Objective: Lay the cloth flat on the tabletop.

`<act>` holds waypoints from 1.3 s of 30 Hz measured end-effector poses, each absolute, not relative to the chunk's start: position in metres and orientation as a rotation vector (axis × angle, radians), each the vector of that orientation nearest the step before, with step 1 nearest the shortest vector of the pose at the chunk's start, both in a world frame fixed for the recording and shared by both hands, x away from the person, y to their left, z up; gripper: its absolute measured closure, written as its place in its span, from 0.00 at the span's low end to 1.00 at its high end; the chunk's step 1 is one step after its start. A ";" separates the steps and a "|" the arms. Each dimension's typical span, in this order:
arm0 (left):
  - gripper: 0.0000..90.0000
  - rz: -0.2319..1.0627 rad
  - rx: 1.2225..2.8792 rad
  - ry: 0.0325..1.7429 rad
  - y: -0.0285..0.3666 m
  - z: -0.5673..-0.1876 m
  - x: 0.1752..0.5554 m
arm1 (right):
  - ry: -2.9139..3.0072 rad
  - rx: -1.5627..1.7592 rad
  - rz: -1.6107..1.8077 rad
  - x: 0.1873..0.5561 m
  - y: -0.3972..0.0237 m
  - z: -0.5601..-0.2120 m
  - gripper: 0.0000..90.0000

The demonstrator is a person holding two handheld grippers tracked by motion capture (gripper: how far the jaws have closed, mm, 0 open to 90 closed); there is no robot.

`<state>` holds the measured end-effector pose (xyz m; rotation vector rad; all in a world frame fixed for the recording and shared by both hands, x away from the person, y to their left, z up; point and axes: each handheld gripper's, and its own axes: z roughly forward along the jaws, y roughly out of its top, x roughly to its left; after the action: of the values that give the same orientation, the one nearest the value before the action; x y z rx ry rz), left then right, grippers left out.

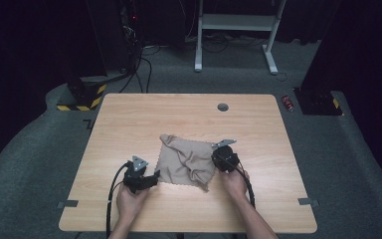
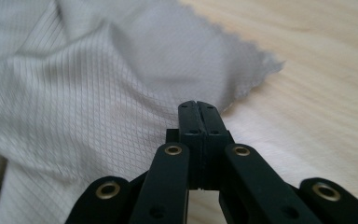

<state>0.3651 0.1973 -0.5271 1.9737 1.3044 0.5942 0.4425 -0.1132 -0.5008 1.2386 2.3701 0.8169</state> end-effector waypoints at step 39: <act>0.99 0.536 2.099 1.154 0.184 -0.520 0.360 | 2.442 1.119 0.910 0.363 -0.119 -0.512 0.99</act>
<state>0.3596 0.1839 -0.5196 2.0989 1.1542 0.5362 0.3632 -0.1191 -0.5122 1.1191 2.4415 0.9097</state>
